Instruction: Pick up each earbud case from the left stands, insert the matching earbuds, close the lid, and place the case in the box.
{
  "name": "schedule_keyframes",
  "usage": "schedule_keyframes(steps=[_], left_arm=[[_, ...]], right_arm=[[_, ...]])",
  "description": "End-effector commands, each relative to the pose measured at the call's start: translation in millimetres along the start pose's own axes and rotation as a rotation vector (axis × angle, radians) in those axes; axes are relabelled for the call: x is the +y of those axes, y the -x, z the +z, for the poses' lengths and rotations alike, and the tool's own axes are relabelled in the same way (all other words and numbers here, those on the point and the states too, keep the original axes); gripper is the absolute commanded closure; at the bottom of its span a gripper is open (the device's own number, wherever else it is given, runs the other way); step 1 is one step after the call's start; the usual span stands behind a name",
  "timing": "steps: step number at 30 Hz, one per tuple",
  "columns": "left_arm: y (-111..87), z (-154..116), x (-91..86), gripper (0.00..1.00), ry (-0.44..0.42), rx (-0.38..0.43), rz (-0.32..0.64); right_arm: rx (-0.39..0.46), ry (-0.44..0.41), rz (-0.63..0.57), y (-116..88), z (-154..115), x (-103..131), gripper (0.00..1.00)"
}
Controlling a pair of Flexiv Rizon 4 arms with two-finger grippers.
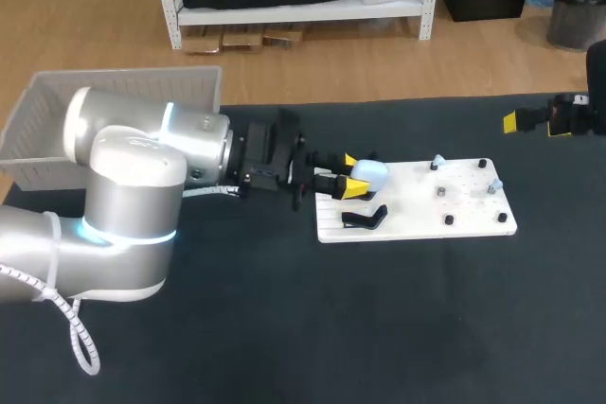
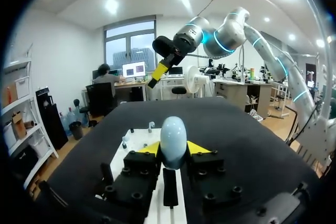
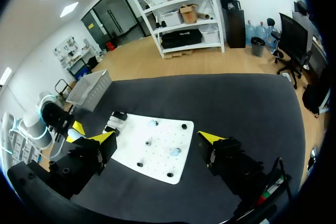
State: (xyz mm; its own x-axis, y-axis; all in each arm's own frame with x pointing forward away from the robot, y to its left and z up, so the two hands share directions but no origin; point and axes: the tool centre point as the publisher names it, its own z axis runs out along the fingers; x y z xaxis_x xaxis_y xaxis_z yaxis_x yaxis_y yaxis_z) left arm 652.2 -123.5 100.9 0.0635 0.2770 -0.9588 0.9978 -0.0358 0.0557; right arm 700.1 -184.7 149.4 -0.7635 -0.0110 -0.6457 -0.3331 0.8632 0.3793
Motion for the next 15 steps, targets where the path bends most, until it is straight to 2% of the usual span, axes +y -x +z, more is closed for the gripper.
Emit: schedule_keyframes(steps=[1,9,15], left_arm=[[-0.4,8,-3.9,1.00,-0.002,-0.059,0.010],[-1.6,21,-6.1,1.00,0.002,-0.138,0.027],[0.3,25,-3.1,1.00,0.014,-0.169,0.042]], right_arm=[[-0.003,0.004,-0.005,-5,-3,9,0.00],[-0.001,0.025,-0.096,-24,-28,43,0.00],[0.057,0.046,-0.151,-45,-40,74,0.00]])
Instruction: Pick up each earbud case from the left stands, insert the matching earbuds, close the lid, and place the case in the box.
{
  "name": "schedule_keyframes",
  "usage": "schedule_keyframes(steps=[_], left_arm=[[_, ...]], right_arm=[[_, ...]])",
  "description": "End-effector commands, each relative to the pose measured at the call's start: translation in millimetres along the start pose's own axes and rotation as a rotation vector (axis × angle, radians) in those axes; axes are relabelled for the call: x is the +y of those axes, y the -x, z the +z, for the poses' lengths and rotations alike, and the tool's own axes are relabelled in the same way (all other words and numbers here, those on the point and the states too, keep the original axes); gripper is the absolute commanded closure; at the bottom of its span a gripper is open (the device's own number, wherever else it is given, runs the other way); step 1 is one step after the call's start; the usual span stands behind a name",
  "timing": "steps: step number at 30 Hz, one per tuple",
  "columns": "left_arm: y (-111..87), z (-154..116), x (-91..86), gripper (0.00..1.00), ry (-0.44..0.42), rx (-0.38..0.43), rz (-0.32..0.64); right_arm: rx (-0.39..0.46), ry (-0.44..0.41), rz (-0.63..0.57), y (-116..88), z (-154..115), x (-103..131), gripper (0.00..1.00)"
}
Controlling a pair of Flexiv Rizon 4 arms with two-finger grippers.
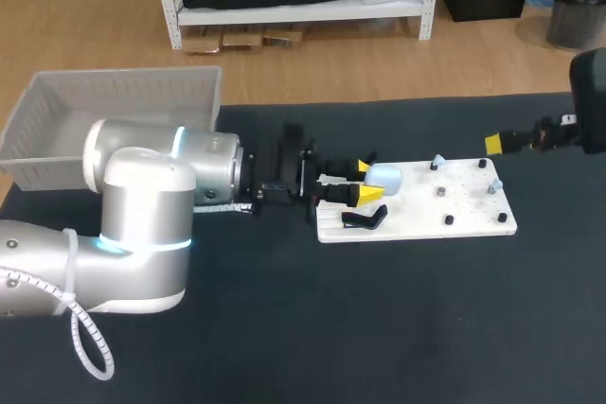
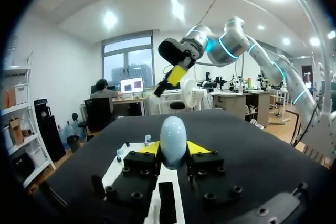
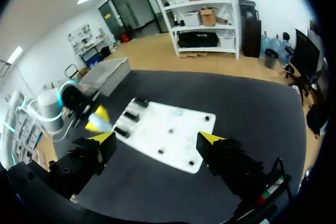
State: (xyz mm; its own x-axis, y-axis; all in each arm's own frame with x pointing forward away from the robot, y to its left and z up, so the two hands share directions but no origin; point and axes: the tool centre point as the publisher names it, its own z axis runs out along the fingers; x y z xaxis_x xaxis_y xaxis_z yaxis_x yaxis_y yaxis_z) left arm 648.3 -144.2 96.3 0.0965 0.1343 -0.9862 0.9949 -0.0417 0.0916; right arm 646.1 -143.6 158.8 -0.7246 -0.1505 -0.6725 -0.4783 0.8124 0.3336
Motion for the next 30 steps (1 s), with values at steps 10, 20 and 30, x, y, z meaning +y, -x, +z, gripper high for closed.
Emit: schedule_keyframes(steps=[10,20,30], left_arm=[[-1.7,5,-1.2,1.00,0.021,-0.061,-0.011],[-2.8,5,-4.0,1.00,0.026,-0.138,-0.015],[-4.9,8,-6.5,1.00,0.022,-0.150,-0.014]], right_arm=[[0.122,-0.015,-0.074,-38,-15,68,0.00],[0.157,0.013,-0.089,-45,-3,91,0.00],[0.183,0.025,-0.098,-48,6,101,0.00]])
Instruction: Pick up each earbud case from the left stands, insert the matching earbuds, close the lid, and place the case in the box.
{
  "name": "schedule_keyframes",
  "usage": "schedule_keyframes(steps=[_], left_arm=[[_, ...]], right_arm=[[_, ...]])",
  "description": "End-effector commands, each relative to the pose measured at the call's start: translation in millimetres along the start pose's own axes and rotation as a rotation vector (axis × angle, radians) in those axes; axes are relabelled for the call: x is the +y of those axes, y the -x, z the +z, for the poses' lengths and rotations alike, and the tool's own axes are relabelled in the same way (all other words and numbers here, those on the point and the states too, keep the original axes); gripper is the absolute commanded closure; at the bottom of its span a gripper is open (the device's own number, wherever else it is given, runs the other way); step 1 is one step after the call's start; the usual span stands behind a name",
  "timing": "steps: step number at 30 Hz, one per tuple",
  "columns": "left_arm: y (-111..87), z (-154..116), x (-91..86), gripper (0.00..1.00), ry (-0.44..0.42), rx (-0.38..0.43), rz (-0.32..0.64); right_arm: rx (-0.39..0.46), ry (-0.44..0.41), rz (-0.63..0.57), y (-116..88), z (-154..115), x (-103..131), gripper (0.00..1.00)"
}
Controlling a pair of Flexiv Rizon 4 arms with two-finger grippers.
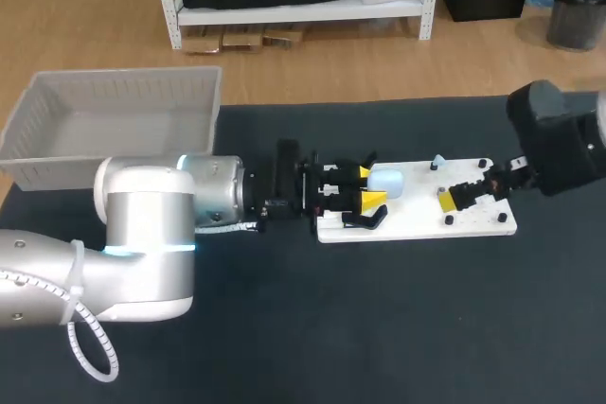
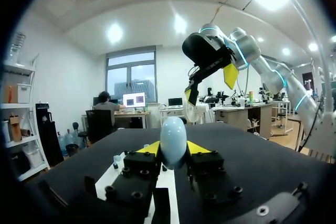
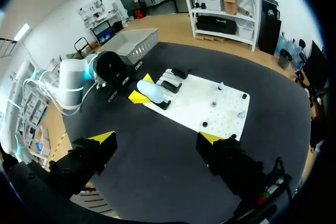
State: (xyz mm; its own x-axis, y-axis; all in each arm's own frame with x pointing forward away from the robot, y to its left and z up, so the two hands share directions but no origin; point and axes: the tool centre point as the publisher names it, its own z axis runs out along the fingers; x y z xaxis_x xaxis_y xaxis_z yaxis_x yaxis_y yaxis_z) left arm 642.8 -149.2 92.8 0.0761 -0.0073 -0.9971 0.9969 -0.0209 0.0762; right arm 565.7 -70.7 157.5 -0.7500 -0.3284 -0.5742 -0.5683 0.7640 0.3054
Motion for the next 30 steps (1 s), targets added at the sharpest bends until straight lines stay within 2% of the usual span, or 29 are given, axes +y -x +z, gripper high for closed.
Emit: schedule_keyframes(steps=[1,10,19,30], left_arm=[[-3.1,2,-1.0,1.00,0.001,-0.003,0.004],[-3.1,2,-1.0,1.00,0.001,-0.003,0.004],[-3.1,2,-1.0,1.00,0.001,-0.003,0.004],[-3.1,2,-1.0,1.00,0.001,-0.003,0.004]], right_arm=[[0.004,-0.020,-0.001,1,4,4,0.00],[0.034,-0.019,0.012,-1,28,12,0.00],[0.045,0.024,0.033,10,45,17,0.00],[0.067,-0.011,0.068,18,69,-2,0.00]])
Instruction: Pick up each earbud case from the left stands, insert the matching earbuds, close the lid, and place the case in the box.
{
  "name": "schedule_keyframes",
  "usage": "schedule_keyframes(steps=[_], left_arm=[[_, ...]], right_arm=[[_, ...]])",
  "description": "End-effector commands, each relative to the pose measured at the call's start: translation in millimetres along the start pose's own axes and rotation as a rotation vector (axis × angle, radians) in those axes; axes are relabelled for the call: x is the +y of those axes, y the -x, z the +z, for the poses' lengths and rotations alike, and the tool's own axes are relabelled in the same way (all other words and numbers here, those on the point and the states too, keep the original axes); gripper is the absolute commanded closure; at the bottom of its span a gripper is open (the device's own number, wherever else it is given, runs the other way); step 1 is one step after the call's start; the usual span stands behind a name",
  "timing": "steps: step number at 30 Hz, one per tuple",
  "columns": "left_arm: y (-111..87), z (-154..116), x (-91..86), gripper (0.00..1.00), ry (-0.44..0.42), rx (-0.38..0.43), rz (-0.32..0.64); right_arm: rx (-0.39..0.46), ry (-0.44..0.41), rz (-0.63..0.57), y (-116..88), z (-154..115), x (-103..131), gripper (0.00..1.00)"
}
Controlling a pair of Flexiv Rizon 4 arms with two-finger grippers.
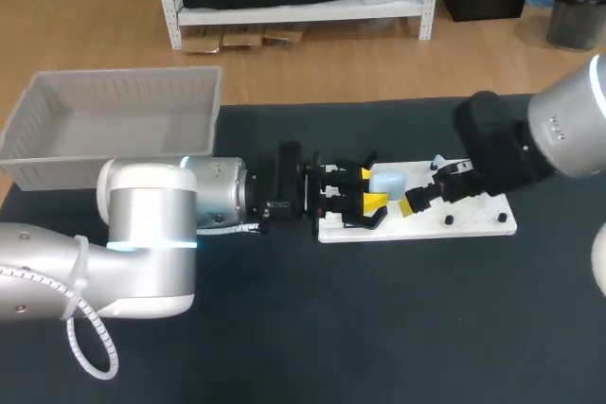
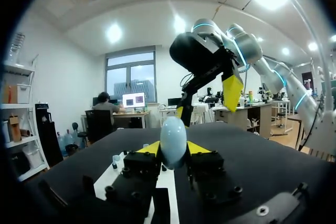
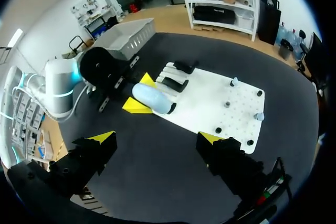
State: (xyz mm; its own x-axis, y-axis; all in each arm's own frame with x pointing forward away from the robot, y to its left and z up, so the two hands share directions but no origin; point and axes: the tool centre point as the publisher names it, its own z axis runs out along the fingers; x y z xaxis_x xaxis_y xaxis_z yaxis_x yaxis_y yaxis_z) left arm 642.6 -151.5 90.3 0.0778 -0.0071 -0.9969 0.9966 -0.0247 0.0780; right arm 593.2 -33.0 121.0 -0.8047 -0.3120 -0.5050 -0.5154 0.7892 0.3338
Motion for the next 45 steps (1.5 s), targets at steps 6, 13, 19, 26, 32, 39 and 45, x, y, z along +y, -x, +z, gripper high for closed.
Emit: schedule_keyframes(steps=[6,13,19,26,32,39,45], left_arm=[[-0.6,0,-0.7,1.00,0.004,-0.003,0.003],[-0.6,0,-0.7,1.00,0.004,-0.003,0.003],[-0.6,0,-0.7,1.00,0.004,-0.003,0.003],[-0.6,0,-0.7,1.00,0.004,-0.003,0.003],[-0.6,0,-0.7,1.00,0.004,-0.003,0.003],[-0.6,0,-0.7,1.00,0.004,-0.003,0.003],[-0.6,0,-0.7,1.00,0.004,-0.003,0.003]], right_arm=[[0.003,-0.025,0.006,11,15,-7,0.00],[-0.007,-0.035,0.028,15,20,-12,0.00],[-0.010,-0.040,0.039,17,25,-17,0.00],[-0.012,-0.045,0.046,18,29,-19,0.00],[-0.013,-0.050,0.052,20,32,-22,0.00],[-0.015,-0.054,0.060,23,34,-24,0.00],[-0.019,-0.056,0.063,25,33,-24,0.00]])
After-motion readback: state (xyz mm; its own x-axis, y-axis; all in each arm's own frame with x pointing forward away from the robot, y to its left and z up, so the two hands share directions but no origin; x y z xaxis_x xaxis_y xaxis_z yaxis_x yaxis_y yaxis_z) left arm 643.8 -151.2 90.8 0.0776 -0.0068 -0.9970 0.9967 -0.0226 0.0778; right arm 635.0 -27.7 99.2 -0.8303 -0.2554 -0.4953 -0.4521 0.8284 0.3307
